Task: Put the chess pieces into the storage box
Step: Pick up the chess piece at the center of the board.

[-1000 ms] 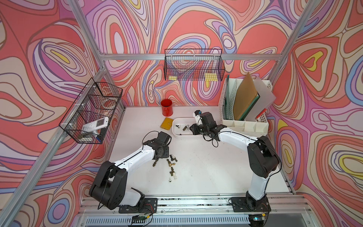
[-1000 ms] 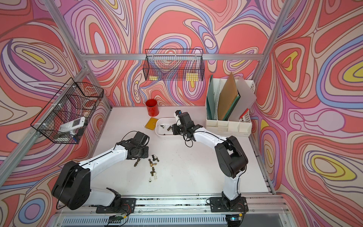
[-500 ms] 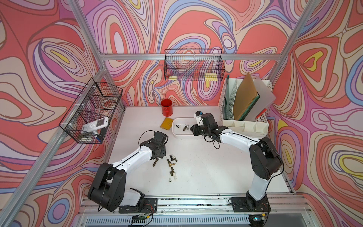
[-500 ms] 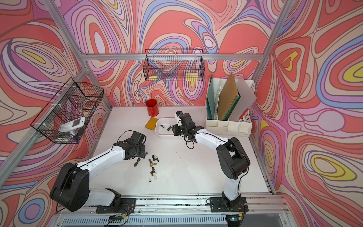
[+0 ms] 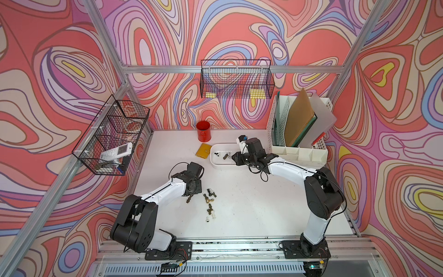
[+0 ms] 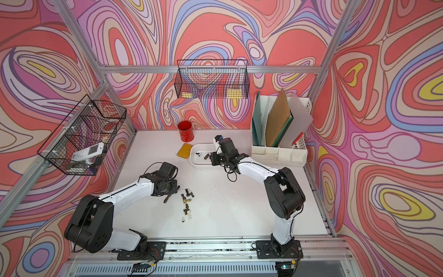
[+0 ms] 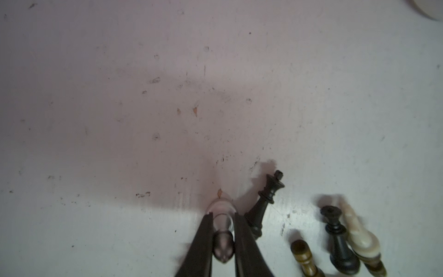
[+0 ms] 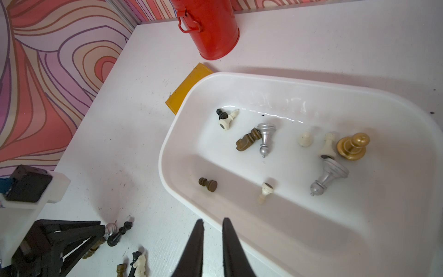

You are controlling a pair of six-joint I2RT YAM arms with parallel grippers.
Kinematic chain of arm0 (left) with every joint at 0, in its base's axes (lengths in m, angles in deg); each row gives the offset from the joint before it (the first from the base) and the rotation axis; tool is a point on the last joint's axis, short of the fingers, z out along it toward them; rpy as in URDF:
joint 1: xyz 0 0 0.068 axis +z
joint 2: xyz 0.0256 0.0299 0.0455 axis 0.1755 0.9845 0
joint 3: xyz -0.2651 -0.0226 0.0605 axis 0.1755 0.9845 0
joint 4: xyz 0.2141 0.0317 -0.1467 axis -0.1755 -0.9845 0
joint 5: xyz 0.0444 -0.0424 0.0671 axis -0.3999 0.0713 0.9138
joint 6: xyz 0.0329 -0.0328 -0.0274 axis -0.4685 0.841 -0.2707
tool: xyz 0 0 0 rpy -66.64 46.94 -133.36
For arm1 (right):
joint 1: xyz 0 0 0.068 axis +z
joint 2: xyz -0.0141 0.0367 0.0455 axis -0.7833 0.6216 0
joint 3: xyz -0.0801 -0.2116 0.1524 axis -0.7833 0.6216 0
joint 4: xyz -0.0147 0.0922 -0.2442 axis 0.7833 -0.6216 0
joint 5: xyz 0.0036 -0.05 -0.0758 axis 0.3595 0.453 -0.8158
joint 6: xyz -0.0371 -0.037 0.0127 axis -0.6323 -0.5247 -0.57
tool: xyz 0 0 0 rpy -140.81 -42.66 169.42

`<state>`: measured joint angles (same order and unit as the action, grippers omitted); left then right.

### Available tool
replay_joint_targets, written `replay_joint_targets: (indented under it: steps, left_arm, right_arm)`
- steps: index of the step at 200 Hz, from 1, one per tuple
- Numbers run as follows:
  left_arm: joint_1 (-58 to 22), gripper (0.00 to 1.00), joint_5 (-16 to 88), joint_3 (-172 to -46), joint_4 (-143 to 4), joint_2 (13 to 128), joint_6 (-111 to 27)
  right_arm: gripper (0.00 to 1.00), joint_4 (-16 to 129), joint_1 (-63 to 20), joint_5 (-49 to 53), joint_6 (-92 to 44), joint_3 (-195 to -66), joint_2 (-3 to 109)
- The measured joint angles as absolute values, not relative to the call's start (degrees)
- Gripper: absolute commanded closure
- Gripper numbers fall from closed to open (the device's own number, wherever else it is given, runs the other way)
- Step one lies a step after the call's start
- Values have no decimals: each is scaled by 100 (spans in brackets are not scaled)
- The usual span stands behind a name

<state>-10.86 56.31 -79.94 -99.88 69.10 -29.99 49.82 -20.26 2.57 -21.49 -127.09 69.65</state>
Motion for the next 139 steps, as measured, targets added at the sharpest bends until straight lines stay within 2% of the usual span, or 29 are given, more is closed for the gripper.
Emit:
replay_joint_targets:
  steps: [24,139]
  left_arm:
    - [-1080,91,5636,-7994,-9988,6905,-3001]
    - [-1078,95,5478,-8332,-10034,6206,-2966]
  right_arm:
    - [82,4982,-2026,277,-2125,-12709,6965]
    - [82,5039,-1997,321,-2059,-12715,6965]
